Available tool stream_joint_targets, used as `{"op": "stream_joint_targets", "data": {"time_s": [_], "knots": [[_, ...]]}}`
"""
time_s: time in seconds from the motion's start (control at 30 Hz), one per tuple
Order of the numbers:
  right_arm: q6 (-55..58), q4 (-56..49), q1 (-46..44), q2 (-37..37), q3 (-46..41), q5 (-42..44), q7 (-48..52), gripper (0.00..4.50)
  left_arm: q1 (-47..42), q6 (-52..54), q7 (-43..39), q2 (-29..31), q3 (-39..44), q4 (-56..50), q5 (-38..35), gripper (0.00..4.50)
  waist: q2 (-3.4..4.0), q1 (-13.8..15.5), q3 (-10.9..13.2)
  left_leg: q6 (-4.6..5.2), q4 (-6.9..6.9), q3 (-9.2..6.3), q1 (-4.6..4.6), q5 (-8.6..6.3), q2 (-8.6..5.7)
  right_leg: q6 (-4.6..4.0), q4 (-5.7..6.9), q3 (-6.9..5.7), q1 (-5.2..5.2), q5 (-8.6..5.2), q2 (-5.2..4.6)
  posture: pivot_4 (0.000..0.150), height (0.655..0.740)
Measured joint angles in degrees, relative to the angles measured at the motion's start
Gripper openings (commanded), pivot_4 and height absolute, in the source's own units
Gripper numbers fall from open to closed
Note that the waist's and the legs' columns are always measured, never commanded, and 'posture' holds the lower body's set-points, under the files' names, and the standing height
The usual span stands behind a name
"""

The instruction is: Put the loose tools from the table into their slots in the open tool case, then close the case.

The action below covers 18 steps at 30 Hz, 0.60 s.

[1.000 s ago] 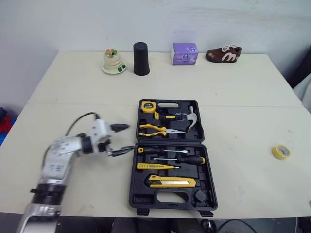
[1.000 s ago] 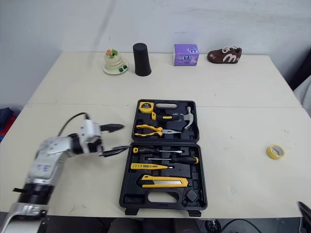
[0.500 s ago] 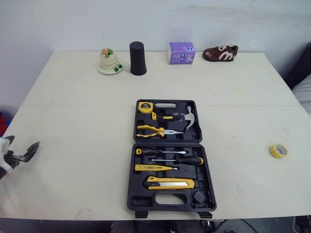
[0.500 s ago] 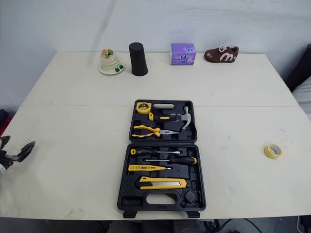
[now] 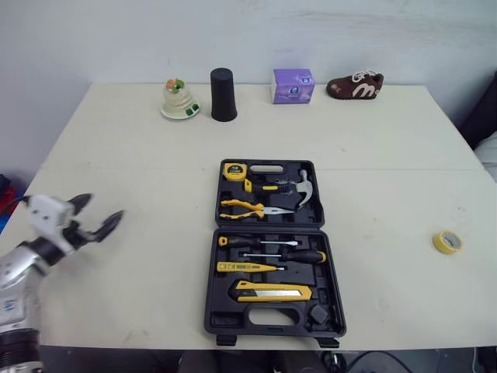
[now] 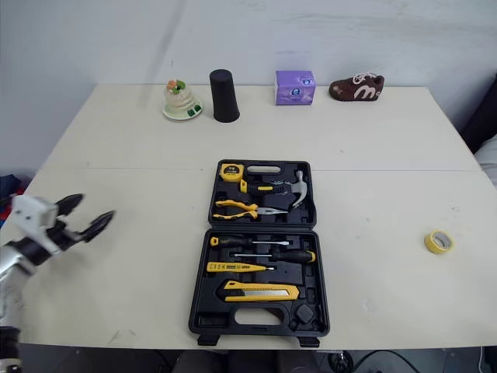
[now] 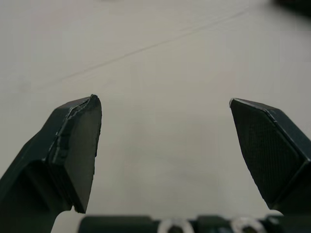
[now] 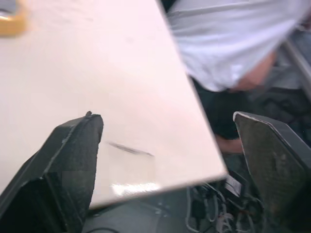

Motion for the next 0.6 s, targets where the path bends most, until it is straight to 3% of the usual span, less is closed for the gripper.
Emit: {"op": "stream_joint_targets", "data": {"time_s": [0.27,0.47,0.6], "knots": [[16.68,-10.16,-0.81,-17.33,4.23,1.20,14.53,4.50,-7.94,9.23,-6.80,-0.53,-9.44,-14.06,-5.22,4.39,-0.18,0.12,0.13,-0.11,0.07,-0.08,-0.14,0.06,0.06,0.07,-0.15,0.00,-0.06,0.00,0.26,0.150,0.7400],[21.19,-1.25,-12.69,-28.01,14.36,-2.74,23.55,4.50,-12.51,18.18,-8.29,-1.27,-13.94,-22.41,-10.53,4.39,-0.21,0.15,0.22,-0.02,0.38,-0.06,-0.40,0.03,0.04,0.26,-0.44,0.01,-0.06,0.03,0.29,0.150,0.7400],[20.34,7.04,-25.55,-29.88,24.10,-6.26,26.50,4.50,-13.21,19.71,-8.85,-1.84,-16.36,-25.83,-11.34,4.39,-0.02,0.04,0.43,-0.06,0.78,-0.06,-0.55,-0.06,0.07,0.29,-0.42,0.02,-0.13,0.05,0.47,0.150,0.7400]]}}
